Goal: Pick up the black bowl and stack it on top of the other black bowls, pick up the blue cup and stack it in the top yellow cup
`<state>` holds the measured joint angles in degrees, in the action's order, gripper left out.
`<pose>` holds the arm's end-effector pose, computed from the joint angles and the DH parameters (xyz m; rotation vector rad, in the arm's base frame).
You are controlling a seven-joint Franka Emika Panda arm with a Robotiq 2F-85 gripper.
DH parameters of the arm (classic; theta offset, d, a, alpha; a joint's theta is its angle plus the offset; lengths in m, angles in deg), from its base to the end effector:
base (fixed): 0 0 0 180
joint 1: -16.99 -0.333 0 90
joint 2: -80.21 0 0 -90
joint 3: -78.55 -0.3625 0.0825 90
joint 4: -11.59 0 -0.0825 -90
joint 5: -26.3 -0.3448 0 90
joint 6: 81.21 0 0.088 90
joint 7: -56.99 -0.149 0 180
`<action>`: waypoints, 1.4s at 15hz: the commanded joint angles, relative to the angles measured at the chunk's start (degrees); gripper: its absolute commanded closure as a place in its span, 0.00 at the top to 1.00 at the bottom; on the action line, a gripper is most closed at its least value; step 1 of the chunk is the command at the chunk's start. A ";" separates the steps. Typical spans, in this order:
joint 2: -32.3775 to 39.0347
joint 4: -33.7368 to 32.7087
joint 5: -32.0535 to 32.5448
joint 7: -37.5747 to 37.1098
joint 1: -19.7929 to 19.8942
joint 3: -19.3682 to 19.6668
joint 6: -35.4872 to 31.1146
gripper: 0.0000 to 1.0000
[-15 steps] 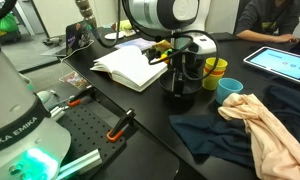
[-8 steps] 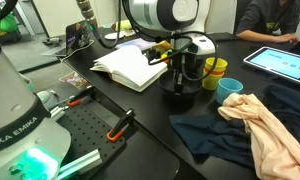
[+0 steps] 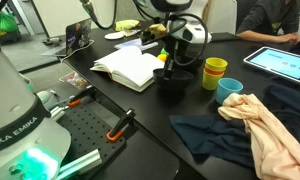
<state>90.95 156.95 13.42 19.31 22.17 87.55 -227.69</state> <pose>0.4131 -0.1042 0.2314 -2.6284 1.6161 0.2700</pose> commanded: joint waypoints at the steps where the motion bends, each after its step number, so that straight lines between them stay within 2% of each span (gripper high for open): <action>1: -5.14 -2.52 -4.18 7.81 0.78 -1.87 12.76 0.10; 4: -6.61 -6.19 -0.46 7.51 0.19 -1.42 21.92 0.11; 7: -8.08 -9.01 1.81 6.83 0.35 -1.28 25.96 0.11; 15: -4.31 -19.00 -2.02 6.64 1.40 -0.84 21.26 0.11; 18: 0.04 -23.45 -6.62 6.66 0.98 -1.61 17.24 0.11; 21: 5.22 -27.79 -7.99 6.19 0.13 -2.65 13.81 0.11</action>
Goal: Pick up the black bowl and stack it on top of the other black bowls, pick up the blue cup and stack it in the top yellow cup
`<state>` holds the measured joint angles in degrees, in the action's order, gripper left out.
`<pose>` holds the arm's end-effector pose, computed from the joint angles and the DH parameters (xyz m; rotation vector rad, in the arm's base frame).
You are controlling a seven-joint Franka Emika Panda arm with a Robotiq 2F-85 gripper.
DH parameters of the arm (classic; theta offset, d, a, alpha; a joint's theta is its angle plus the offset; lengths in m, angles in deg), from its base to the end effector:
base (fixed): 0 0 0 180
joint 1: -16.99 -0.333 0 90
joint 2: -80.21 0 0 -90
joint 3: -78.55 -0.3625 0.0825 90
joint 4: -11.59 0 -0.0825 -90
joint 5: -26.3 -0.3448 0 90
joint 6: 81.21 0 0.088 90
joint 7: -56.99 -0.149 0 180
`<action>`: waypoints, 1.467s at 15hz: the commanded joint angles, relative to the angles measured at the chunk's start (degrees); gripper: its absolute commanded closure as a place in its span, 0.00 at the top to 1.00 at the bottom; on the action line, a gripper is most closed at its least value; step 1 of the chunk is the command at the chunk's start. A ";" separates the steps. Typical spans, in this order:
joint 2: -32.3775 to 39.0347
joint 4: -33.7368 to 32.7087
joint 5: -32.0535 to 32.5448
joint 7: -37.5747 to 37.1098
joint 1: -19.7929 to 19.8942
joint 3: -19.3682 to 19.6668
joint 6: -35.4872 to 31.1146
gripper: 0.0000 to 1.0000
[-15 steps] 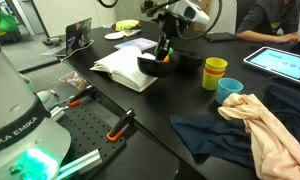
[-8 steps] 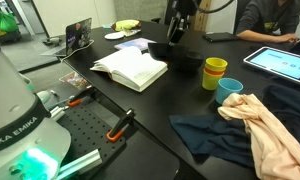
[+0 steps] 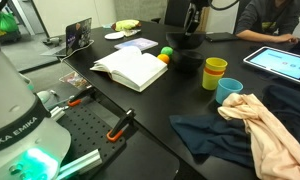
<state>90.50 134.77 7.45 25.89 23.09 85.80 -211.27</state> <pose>0.5241 -0.1039 0.3462 -2.5729 1.3961 0.1307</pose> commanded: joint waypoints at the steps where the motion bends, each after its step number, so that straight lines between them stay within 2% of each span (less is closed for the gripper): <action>1: 7.71 -7.02 -1.73 -0.50 -1.14 -1.12 -3.62 0.11; 8: 17.52 -13.39 -0.51 -0.18 -2.84 -1.57 -8.64 0.11; 12: 20.08 -13.98 3.46 -1.53 -5.18 0.11 -11.69 0.12; 13: 20.20 -13.84 4.83 -1.82 -5.82 0.67 -12.23 0.37; 14: 20.24 -13.80 5.74 -1.83 -6.13 0.91 -12.41 0.39; 15: 19.59 -13.30 6.35 -1.29 -6.24 0.83 -11.85 0.45; 18: 16.36 -12.26 9.23 -1.27 -7.09 1.39 -7.82 0.67; 22: 12.08 -10.63 17.71 -3.28 -8.36 4.79 -2.08 0.97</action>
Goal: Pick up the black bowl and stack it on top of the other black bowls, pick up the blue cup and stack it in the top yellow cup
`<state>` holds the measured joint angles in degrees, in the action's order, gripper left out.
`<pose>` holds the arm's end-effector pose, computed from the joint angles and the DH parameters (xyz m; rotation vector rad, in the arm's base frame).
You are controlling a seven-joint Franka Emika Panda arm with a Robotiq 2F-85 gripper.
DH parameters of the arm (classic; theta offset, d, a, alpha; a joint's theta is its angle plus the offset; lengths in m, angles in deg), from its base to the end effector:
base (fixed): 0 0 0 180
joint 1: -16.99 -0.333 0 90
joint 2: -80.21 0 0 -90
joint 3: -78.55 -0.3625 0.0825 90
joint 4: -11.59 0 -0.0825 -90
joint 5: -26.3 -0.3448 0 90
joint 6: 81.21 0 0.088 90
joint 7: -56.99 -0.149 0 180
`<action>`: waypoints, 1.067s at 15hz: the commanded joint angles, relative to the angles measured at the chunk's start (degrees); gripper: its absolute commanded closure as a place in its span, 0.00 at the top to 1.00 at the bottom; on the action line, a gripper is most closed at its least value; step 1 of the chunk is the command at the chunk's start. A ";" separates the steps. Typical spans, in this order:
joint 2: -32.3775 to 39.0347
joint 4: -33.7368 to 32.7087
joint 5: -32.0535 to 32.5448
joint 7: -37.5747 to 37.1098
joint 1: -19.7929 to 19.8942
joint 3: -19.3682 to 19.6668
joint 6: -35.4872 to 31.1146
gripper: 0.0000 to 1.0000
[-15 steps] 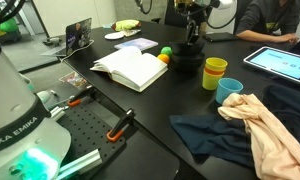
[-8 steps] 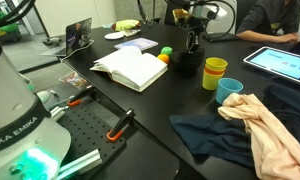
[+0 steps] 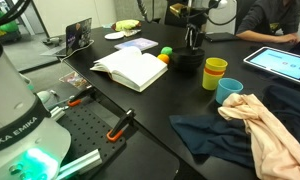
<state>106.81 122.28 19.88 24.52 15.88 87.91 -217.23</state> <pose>0.6108 -0.0777 0.2752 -2.9072 1.1874 0.0226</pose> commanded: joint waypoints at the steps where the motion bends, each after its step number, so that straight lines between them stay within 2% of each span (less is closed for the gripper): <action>1: -5.01 2.22 7.22 -2.20 -0.94 3.28 5.13 1.00; 7: -8.13 6.67 14.83 -2.91 1.82 6.58 4.82 1.00; 12: -12.04 11.36 16.74 -6.49 4.19 9.15 5.12 1.00; 16: -13.10 13.84 15.91 -10.89 6.87 10.43 3.63 1.00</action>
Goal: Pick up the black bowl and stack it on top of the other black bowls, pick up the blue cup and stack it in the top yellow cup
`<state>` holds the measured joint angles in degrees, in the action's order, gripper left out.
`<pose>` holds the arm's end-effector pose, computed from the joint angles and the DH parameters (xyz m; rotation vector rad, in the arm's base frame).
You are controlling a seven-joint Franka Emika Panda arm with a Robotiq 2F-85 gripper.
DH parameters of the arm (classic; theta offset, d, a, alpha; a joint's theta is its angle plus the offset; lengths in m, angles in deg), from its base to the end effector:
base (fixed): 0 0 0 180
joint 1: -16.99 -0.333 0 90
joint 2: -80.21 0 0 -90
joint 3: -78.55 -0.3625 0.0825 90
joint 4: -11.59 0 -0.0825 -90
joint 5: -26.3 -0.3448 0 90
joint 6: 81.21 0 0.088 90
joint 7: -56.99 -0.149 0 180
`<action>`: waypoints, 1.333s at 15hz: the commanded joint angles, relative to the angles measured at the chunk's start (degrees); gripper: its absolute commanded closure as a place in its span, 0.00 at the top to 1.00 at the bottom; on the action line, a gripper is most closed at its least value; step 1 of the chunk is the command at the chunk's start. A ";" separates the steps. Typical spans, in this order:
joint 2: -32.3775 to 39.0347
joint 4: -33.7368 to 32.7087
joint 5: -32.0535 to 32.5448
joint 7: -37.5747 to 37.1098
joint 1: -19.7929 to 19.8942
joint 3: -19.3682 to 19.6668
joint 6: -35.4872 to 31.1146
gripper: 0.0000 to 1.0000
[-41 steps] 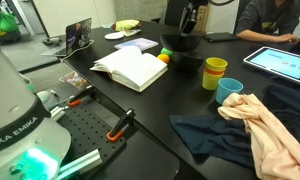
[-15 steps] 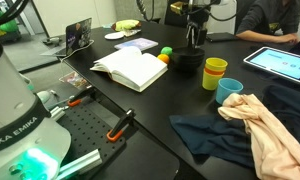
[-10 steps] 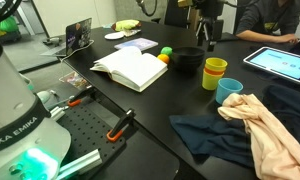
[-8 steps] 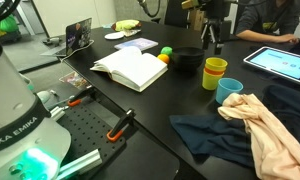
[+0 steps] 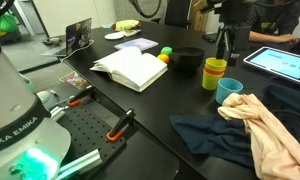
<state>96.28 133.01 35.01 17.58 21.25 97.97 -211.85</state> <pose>0.4967 -0.2220 0.3112 2.5741 -1.3866 -0.1160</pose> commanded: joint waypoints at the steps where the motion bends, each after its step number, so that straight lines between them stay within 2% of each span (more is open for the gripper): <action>1: -1.82 3.46 0.37 -5.74 2.07 0.52 -2.45 1.00; 5: 2.13 3.98 -0.55 -13.60 3.67 0.79 -6.42 1.00; 10: 7.33 2.42 -0.55 -21.92 3.21 1.26 -11.59 1.00; 18: 12.38 0.42 -0.55 -26.22 2.23 1.49 -14.84 1.00; 19: 12.65 0.38 -0.72 -26.24 2.19 1.38 -15.16 0.82; 20: 12.91 0.30 -0.87 -26.16 2.12 1.28 -15.30 0.74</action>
<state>107.90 134.40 34.83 -7.50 24.46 98.58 -225.78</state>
